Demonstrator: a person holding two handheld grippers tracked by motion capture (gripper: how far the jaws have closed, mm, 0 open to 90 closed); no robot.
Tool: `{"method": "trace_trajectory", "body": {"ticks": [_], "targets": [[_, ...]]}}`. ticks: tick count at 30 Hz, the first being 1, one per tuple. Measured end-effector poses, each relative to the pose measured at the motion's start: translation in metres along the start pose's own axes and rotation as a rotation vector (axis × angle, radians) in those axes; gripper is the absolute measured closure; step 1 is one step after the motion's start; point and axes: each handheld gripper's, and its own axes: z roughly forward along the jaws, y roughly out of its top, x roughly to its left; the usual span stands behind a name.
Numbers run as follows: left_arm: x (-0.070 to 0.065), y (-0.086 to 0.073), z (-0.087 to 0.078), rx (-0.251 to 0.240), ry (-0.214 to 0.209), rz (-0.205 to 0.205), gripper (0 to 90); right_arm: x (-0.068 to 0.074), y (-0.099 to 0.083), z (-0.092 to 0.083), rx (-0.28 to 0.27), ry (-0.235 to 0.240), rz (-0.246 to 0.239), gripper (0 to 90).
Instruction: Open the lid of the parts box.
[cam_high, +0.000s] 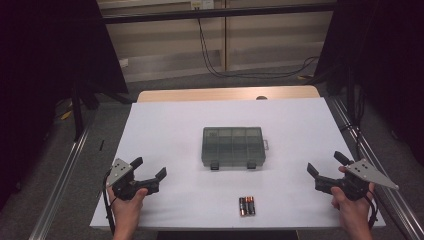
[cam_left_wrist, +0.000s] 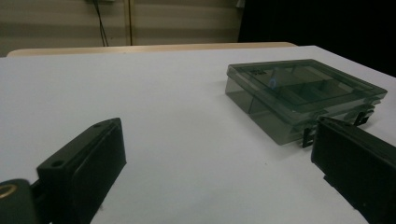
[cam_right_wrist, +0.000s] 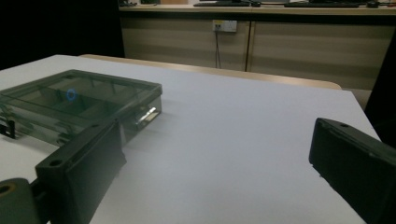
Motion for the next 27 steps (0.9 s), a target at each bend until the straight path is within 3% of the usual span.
{"method": "trace_trajectory", "body": {"ticks": [7,10,15,18,21,27], "targets": [[-0.001,0.004,0.005,0.01,-0.002,-0.009,10.6,0.013,0.013,0.009,-0.003,0.062,-0.011,9.0],[-0.005,0.007,0.01,0.026,0.019,-0.01,16.8,0.017,0.018,0.013,0.006,0.061,-0.006,13.3],[-0.013,0.011,0.02,0.05,0.05,-0.017,29.3,0.019,0.024,0.019,0.013,0.06,0.005,38.2],[-0.017,0.013,0.025,0.061,0.049,-0.009,40.5,0.023,0.027,0.024,0.001,0.086,0.012,52.3],[-0.02,0.015,0.029,0.068,0.017,-0.004,59.4,0.029,0.03,0.03,0.015,0.094,-0.006,59.4],[-0.027,0.019,0.042,0.095,-0.027,0.002,83.6,0.037,0.035,0.044,0.054,0.14,-0.011,80.8]]}}
